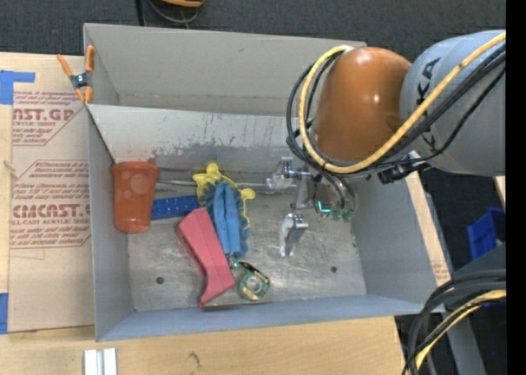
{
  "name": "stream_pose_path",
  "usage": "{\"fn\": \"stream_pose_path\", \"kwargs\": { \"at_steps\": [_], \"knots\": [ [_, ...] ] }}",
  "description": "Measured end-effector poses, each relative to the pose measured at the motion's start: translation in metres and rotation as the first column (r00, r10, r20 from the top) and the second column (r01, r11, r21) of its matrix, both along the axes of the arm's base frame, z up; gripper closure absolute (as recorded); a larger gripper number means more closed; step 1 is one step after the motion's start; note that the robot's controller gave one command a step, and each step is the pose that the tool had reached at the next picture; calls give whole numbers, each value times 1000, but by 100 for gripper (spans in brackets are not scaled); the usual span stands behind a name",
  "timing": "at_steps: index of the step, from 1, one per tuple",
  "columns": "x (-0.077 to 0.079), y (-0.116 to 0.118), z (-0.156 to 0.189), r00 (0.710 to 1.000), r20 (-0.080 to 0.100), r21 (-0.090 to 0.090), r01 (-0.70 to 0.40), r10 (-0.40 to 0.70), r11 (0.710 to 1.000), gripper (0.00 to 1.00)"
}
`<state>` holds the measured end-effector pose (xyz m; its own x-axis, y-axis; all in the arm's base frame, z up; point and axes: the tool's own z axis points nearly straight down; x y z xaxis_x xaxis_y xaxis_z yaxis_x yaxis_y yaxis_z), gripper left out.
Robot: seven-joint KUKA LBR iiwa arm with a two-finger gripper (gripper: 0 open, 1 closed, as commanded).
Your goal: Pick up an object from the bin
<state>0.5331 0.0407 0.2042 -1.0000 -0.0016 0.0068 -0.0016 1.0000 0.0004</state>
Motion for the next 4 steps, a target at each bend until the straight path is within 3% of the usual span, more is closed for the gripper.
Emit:
{"fn": "stream_pose_path", "kwargs": {
  "at_steps": [2, 3, 4],
  "knots": [
    [0, 13, -9, 998, 15, -2, -56, 56, 998, 0],
    [-14, 37, -32, 985, 3, 2, -173, 173, 985, 0],
    [-18, 43, -33, 1000, 7, 0, 1, -1, 1000, 0]
  ]
}}
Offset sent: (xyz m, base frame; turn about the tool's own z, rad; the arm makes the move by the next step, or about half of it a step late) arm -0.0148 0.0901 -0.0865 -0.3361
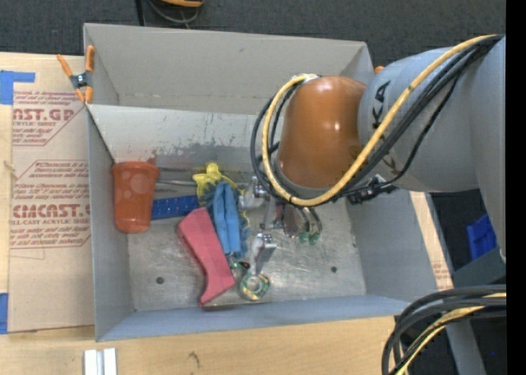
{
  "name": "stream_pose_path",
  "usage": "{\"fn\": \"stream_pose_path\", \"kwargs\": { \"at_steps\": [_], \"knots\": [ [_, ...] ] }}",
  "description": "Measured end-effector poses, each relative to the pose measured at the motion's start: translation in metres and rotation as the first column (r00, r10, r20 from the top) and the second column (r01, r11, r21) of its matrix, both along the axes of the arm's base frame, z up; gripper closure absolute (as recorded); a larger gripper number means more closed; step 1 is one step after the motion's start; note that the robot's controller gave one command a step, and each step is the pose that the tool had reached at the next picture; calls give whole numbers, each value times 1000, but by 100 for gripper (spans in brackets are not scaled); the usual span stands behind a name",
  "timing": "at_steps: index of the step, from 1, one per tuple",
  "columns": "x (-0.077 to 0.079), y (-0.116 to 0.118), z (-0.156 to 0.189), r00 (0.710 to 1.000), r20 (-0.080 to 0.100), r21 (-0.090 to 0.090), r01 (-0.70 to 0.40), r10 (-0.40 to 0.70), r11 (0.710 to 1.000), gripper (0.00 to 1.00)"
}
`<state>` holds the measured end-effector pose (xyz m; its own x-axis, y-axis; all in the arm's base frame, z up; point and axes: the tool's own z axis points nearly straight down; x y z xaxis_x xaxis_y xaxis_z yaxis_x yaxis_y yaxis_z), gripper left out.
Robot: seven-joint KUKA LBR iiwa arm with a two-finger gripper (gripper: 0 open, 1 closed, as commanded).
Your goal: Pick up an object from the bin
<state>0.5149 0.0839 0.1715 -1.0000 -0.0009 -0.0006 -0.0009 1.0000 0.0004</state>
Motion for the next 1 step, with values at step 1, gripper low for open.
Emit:
{"fn": "stream_pose_path", "kwargs": {
  "at_steps": [1],
  "knots": [
    [4, 4, 9, 993, 0, 0, -121, 121, 993, 0]
  ]
}}
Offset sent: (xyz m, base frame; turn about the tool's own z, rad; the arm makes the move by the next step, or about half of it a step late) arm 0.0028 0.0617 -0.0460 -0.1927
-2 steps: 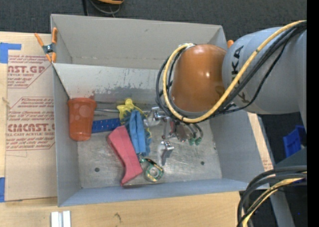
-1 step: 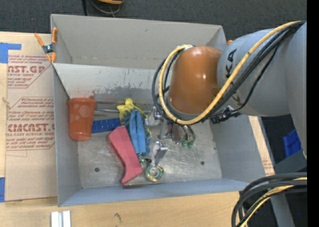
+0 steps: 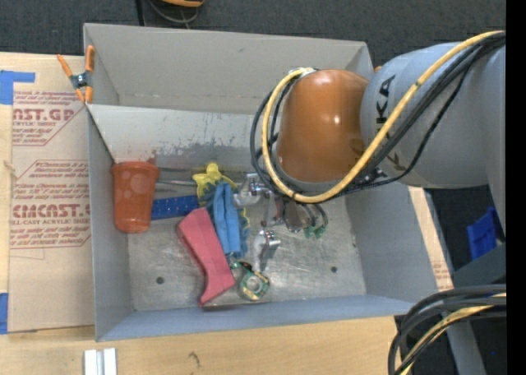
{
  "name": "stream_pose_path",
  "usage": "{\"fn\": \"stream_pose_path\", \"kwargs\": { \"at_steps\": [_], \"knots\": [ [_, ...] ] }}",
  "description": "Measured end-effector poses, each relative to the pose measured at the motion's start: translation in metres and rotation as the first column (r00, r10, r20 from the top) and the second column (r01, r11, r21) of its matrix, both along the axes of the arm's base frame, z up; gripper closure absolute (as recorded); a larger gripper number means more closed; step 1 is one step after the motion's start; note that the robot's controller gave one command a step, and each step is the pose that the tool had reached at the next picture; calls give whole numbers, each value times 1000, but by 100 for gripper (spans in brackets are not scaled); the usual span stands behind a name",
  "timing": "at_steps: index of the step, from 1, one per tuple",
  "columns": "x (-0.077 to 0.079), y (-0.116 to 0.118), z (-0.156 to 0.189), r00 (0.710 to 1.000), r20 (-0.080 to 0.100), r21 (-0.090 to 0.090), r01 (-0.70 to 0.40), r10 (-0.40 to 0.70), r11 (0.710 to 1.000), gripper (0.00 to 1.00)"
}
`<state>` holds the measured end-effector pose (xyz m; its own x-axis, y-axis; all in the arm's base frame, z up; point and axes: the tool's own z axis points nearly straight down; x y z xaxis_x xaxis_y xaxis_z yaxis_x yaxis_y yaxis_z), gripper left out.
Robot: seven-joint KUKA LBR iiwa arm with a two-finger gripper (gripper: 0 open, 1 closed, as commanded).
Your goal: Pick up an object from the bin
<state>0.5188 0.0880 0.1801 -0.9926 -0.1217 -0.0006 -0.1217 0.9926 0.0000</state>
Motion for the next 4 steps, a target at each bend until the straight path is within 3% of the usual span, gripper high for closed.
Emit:
{"fn": "stream_pose_path", "kwargs": {
  "at_steps": [1, 2, 3, 4],
  "knots": [
    [1, 23, -20, 977, 3, 0, -213, 213, 977, 0],
    [-1, 45, -13, 993, -2, 1, -116, 116, 993, 0],
    [37, 98, -1, 944, 1, 0, -331, 331, 944, 0],
    [37, 113, -39, 931, 9, 1, -365, 365, 931, 0]
  ]
}}
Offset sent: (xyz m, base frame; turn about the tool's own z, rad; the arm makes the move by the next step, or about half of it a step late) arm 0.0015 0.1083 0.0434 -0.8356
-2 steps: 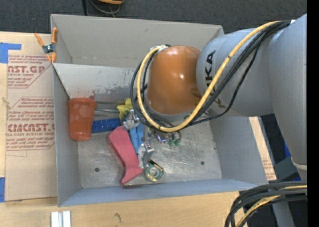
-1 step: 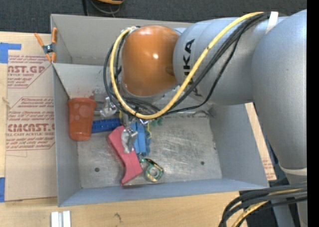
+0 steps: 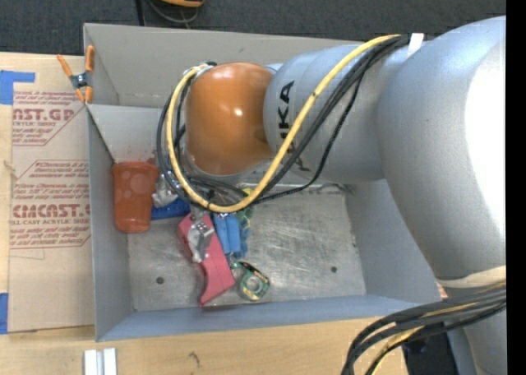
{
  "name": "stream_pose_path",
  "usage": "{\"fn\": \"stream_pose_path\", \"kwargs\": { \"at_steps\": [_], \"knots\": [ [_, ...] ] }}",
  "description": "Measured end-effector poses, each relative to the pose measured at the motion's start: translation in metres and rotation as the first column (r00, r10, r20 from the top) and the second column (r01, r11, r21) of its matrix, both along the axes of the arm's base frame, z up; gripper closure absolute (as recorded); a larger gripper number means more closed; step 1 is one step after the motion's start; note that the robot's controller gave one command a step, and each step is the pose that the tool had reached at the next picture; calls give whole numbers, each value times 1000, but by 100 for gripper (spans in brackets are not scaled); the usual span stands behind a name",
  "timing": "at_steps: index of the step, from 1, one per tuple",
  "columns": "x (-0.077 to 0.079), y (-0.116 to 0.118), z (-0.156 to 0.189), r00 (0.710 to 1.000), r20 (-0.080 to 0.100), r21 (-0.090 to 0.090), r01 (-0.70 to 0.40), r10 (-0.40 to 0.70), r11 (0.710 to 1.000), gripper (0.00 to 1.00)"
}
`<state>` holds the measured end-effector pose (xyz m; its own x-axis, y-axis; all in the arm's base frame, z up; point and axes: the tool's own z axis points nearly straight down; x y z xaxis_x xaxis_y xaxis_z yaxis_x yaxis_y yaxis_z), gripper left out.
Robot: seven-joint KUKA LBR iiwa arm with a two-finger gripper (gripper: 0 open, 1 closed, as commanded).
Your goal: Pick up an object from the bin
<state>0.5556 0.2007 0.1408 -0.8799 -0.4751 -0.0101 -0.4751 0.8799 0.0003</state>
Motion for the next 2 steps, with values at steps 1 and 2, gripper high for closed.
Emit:
{"fn": "stream_pose_path", "kwargs": {
  "at_steps": [1, 2],
  "knots": [
    [-30, -33, -10, 991, -13, -4, 131, -131, 991, 0],
    [-13, -55, -9, 1000, -11, -5, 11, -12, 1000, 0]
  ]
}}
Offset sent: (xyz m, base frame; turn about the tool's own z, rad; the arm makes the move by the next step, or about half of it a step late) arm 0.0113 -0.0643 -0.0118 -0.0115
